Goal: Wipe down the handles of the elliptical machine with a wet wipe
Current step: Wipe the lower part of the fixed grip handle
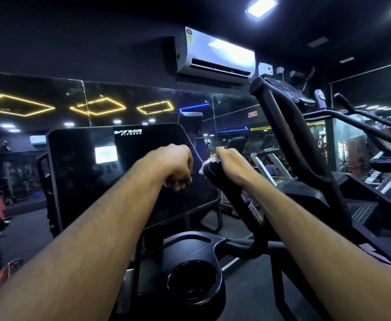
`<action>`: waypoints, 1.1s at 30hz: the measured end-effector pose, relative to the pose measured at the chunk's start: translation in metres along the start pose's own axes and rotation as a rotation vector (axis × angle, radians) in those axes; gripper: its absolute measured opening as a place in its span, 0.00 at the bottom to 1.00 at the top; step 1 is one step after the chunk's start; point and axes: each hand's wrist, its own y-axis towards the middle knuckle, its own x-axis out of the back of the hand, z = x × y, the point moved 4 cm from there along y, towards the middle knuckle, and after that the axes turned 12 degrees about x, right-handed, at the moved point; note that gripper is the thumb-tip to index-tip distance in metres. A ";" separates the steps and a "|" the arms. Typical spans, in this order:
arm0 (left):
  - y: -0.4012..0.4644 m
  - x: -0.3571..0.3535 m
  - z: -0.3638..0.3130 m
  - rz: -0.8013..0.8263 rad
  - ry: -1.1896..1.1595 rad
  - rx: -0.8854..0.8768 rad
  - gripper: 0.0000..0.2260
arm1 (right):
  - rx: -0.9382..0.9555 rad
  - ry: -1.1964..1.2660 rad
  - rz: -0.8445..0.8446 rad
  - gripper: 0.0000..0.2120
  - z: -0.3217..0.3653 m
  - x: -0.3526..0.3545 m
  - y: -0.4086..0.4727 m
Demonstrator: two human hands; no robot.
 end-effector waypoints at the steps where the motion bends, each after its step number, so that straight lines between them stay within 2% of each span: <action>1: 0.000 0.000 0.000 0.000 -0.002 0.001 0.02 | -0.043 0.090 0.033 0.14 -0.003 0.002 -0.001; 4: 0.002 0.000 0.000 -0.011 0.011 0.000 0.02 | -0.207 0.359 0.158 0.19 -0.014 0.002 -0.004; 7: 0.003 0.000 -0.001 -0.021 0.019 -0.001 0.03 | -0.378 0.449 0.304 0.21 -0.017 -0.004 -0.014; 9: 0.004 0.000 -0.001 -0.025 0.021 -0.001 0.03 | -0.410 0.488 0.348 0.22 -0.017 -0.007 -0.018; 12: 0.004 0.000 -0.002 -0.023 0.024 -0.005 0.03 | -0.359 0.479 0.190 0.23 -0.021 -0.007 -0.017; 13: 0.004 0.000 -0.001 -0.022 0.025 -0.006 0.03 | -0.296 0.392 0.098 0.23 -0.025 -0.005 -0.016; 16: 0.002 0.001 -0.002 -0.020 0.024 -0.011 0.03 | 0.002 -0.136 -0.150 0.22 -0.036 0.003 -0.028; 19: 0.001 0.001 -0.004 -0.021 0.029 -0.033 0.05 | 0.212 -0.233 -0.300 0.22 -0.051 0.003 -0.069; 23: -0.002 -0.003 -0.012 0.012 0.080 -0.115 0.13 | 0.324 -0.243 -0.279 0.16 -0.060 0.004 -0.093; 26: -0.002 -0.005 -0.015 0.027 0.123 -0.157 0.18 | 0.244 -0.168 -0.203 0.17 -0.038 0.006 -0.075; 30: 0.000 -0.001 -0.012 -0.047 0.203 -0.134 0.13 | 0.089 -0.092 -0.059 0.18 -0.004 0.007 -0.028; 33: 0.001 0.003 -0.009 -0.087 0.184 -0.092 0.13 | 0.193 -0.227 0.056 0.20 0.018 0.000 -0.009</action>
